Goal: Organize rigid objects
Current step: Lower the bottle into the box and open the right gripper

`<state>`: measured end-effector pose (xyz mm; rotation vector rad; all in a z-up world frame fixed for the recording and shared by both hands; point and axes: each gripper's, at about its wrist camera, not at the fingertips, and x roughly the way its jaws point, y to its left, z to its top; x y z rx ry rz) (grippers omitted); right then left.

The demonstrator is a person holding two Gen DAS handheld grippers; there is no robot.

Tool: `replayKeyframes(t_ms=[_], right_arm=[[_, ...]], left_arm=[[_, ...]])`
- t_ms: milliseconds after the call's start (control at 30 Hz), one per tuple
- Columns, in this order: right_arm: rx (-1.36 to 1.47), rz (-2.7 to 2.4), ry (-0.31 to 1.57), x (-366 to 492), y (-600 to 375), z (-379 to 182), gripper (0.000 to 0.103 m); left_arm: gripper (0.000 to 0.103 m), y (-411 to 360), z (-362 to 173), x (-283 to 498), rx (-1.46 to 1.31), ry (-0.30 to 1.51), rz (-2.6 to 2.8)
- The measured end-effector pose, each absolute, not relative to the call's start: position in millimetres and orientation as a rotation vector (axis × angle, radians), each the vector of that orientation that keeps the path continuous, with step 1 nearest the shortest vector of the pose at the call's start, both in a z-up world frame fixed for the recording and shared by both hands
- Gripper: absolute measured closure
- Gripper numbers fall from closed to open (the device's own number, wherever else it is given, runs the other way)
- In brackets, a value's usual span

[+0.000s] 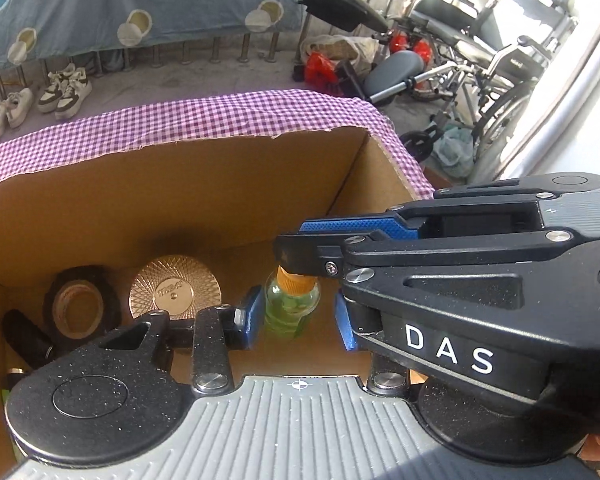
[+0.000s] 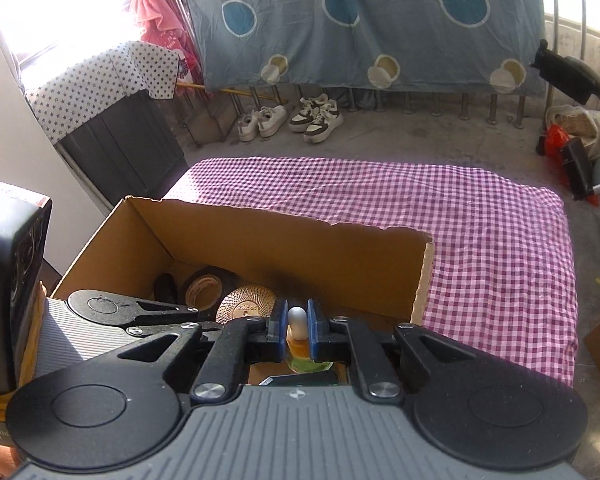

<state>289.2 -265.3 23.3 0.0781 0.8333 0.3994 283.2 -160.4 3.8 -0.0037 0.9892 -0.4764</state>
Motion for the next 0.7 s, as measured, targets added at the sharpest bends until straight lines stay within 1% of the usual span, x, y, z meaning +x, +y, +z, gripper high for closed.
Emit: replayKeyframes(t_ms=[133, 200, 300, 333, 400, 467, 633, 700], right_arm=[[0.07, 0.389, 0.84, 286.2, -263.2, 24.7, 0.089], [0.076, 0.384, 0.846, 285.6, -263.9, 27.1, 0.089], [0.088, 0.368, 0.844, 283.2, -266.6, 32.5, 0.088], [0.092, 0.365, 0.839, 281.3, -267.6, 34.9, 0.088], [0.109, 0.359, 0.83, 275.5, -270.5, 40.6, 0.088], [0.128, 0.349, 0.815, 267.5, -273.5, 46.7, 0.088], [0.203, 0.346, 0.763, 229.2, -278.3, 67.9, 0.088], [0.215, 0.349, 0.721, 205.9, -276.4, 79.9, 0.088]], left_arm=[[0.052, -160.8, 5.8, 279.4, 0.001, 0.972, -0.491], [0.039, -162.2, 9.2, 278.0, -0.003, 0.96, -0.501], [0.031, -162.2, 16.7, 271.9, 0.003, 0.931, -0.501], [0.029, -161.3, 19.3, 269.6, 0.006, 0.921, -0.503], [0.02, -160.6, 24.2, 264.9, 0.008, 0.902, -0.507], [0.017, -160.1, 30.0, 257.9, 0.013, 0.882, -0.505], [0.012, -153.3, 49.4, 233.5, 0.023, 0.841, -0.519], [0.008, -146.2, 60.5, 216.5, 0.023, 0.802, -0.524]])
